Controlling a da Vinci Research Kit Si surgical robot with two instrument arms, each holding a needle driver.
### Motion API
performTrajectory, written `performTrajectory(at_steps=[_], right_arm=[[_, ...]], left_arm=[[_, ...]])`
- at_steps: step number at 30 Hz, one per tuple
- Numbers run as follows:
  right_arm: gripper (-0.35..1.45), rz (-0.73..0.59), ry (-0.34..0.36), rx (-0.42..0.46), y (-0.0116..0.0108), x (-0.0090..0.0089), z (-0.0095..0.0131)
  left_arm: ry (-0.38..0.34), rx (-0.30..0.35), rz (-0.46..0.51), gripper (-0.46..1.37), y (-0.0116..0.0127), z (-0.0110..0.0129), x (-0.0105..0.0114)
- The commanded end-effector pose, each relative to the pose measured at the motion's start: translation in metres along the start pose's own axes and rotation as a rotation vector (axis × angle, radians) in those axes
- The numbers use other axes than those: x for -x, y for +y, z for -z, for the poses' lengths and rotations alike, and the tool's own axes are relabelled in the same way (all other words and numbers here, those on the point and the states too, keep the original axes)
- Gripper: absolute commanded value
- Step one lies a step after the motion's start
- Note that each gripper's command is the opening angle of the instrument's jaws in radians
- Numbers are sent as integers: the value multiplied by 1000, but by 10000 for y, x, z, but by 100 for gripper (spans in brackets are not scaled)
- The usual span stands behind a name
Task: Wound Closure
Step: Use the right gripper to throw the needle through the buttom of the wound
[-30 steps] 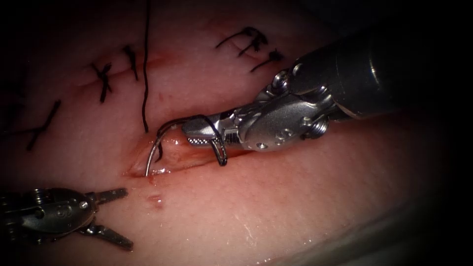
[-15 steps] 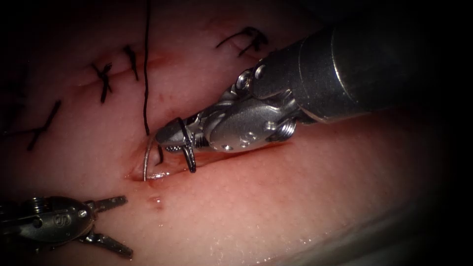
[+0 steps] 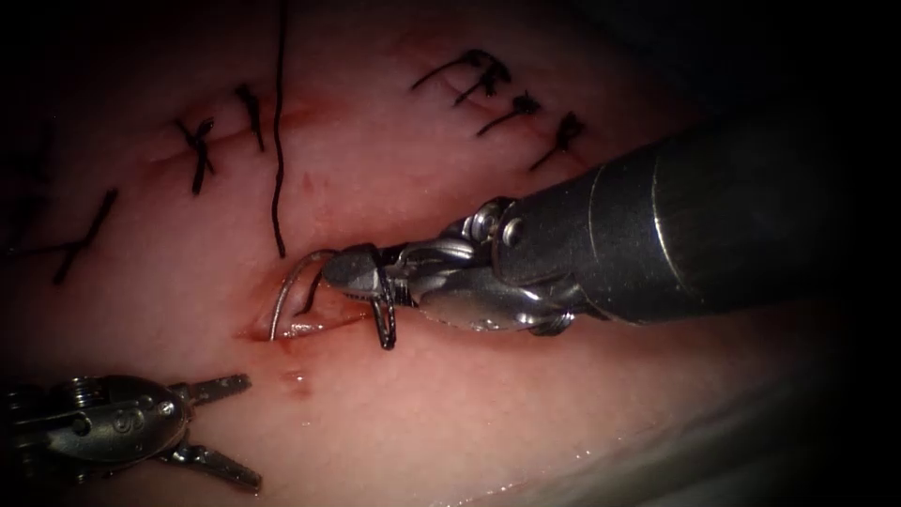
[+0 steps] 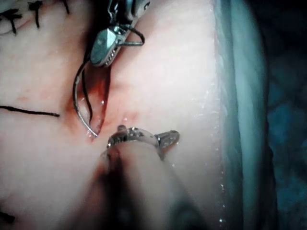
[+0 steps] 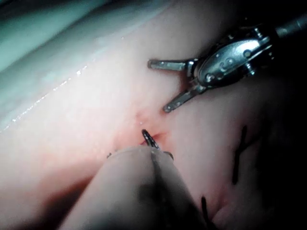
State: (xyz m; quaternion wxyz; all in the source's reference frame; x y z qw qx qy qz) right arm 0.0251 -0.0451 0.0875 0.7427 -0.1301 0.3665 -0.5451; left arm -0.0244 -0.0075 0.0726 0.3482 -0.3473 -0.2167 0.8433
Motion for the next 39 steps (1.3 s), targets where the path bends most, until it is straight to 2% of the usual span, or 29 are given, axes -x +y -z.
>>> performTrajectory(at_steps=[1,4,8,9,10,11,19,26,33,39], right_arm=[[-35,-19,50,7,3,2,-3],[-35,-71,106,24,12,3,-6],[-35,-221,206,95,25,13,-11],[-35,-233,212,98,25,14,-11],[-35,-275,233,115,27,16,-13],[-35,-405,275,128,29,23,-19],[-35,-677,385,144,27,34,-45],[-35,-897,483,170,16,31,-61],[-35,-1001,490,168,6,31,-66],[-35,-1094,521,171,0,31,-70]], left_arm=[[-1,1,0,77,0,0,0],[-1,1,-1,77,0,1,1],[-1,3,-3,77,1,5,4],[-1,3,-3,77,1,5,4],[-2,3,-3,77,1,6,4],[-5,5,-5,76,0,7,5],[-2,6,-1,77,0,11,9],[-4,10,7,75,-1,16,13],[-4,12,11,73,-2,18,15],[-3,10,12,62,-4,14,14]])
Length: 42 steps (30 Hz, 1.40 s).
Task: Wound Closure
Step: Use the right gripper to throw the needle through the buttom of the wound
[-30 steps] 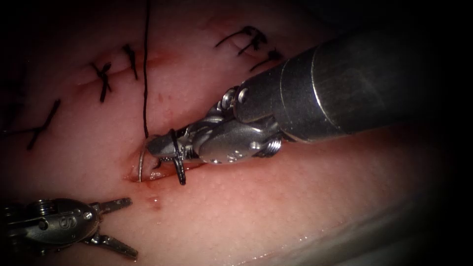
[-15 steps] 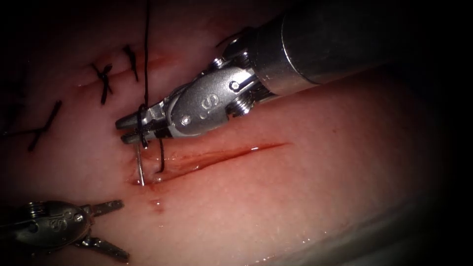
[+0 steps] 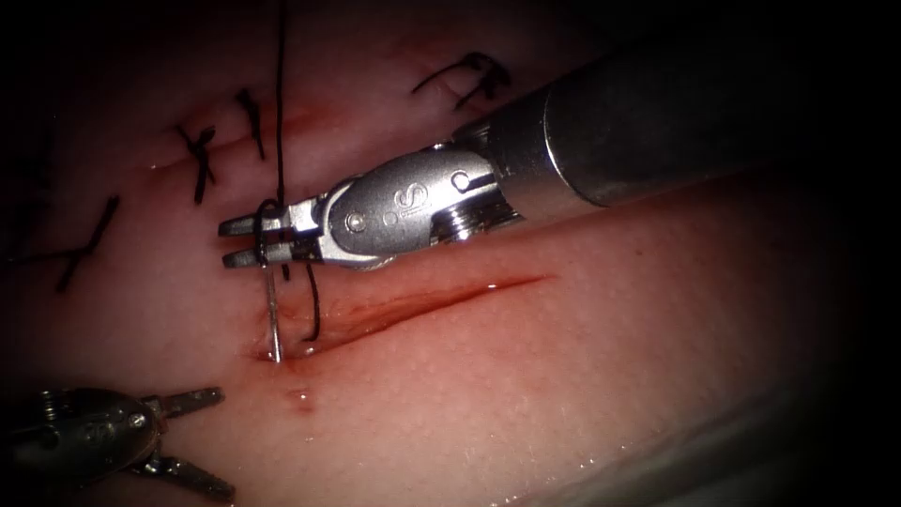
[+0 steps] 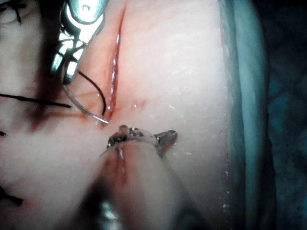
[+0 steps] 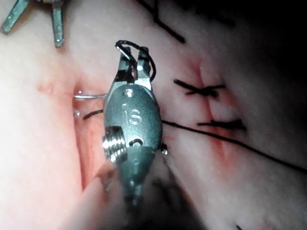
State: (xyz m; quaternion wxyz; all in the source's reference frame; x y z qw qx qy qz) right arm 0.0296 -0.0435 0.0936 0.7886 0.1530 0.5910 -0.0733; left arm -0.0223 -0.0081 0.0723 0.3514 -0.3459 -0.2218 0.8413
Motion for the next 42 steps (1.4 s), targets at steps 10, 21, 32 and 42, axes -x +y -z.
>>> performTrajectory(at_steps=[10,21,32,42], right_arm=[[-35,-228,90,67,10,10,3],[-35,-371,114,75,22,3,-2],[-35,-651,134,112,28,5,-11],[-35,-1022,131,94,15,25,-23]], left_arm=[[5,-5,9,35,-14,-22,12],[-12,-12,23,25,-24,-41,26],[-17,-16,24,31,-20,-43,33],[-17,-16,32,32,-11,-38,31]])
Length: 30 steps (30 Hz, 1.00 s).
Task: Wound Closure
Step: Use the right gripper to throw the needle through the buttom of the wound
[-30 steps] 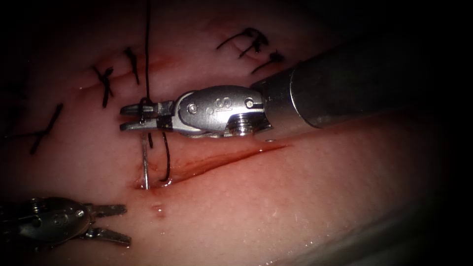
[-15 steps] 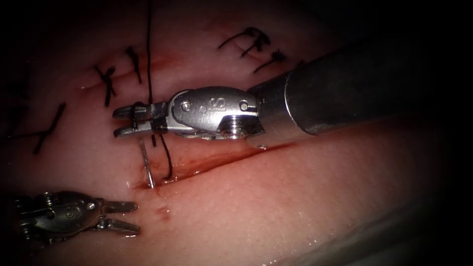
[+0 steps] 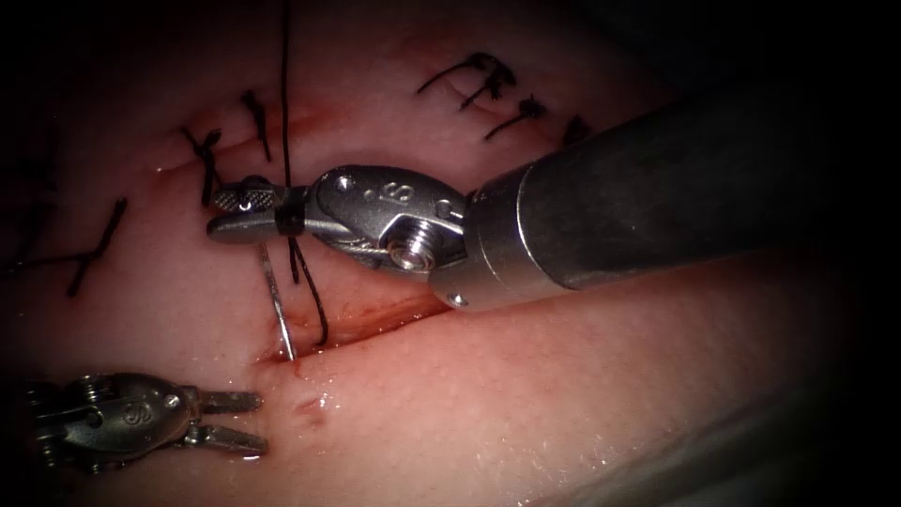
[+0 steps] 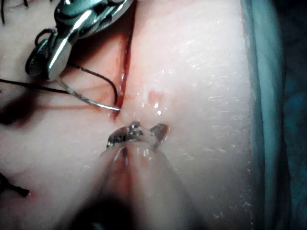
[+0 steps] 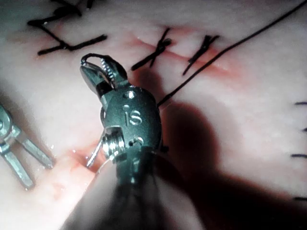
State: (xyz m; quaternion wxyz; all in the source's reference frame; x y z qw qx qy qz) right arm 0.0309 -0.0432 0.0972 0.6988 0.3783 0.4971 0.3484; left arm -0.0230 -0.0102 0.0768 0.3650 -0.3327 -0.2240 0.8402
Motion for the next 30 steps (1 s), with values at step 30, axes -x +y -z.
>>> performTrajectory(at_steps=[30], right_arm=[[-35,-910,-207,-62,-18,19,-4]], left_arm=[[0,0,-3,31,0,0,-3]])
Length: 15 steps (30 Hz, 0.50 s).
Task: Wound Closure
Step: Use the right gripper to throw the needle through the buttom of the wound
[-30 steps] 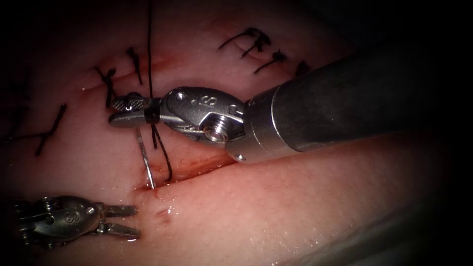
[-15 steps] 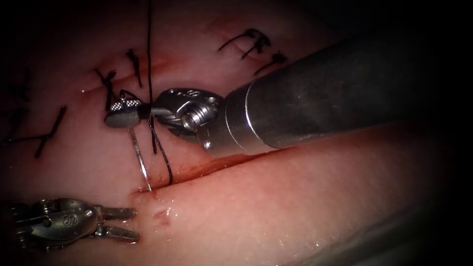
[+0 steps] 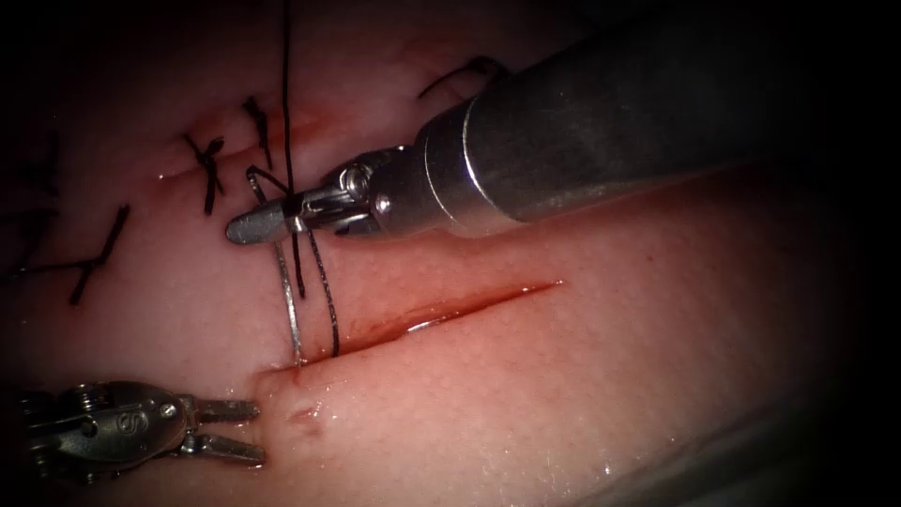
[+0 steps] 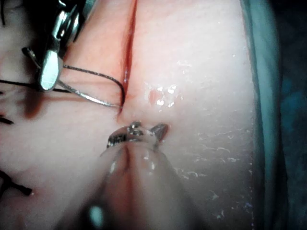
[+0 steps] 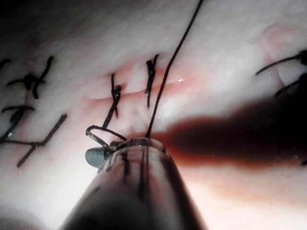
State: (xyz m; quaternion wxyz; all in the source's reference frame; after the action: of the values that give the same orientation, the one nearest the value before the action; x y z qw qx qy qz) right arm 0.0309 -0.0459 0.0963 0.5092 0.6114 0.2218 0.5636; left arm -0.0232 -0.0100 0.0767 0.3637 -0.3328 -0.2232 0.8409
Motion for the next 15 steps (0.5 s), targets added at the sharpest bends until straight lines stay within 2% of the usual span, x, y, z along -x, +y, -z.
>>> performTrajectory(at_steps=[1,7,13,15], right_arm=[[-35,-35,-18,-18,3,-2,-1],[-35,-136,-50,-79,5,3,-5],[-35,-264,-67,-90,10,21,-12],[-35,-269,-75,-104,12,27,-14]], left_arm=[[0,0,0,31,0,-1,0],[0,1,0,31,0,-1,0],[0,0,-4,30,0,-2,-2],[0,0,-4,30,0,-3,-3]])
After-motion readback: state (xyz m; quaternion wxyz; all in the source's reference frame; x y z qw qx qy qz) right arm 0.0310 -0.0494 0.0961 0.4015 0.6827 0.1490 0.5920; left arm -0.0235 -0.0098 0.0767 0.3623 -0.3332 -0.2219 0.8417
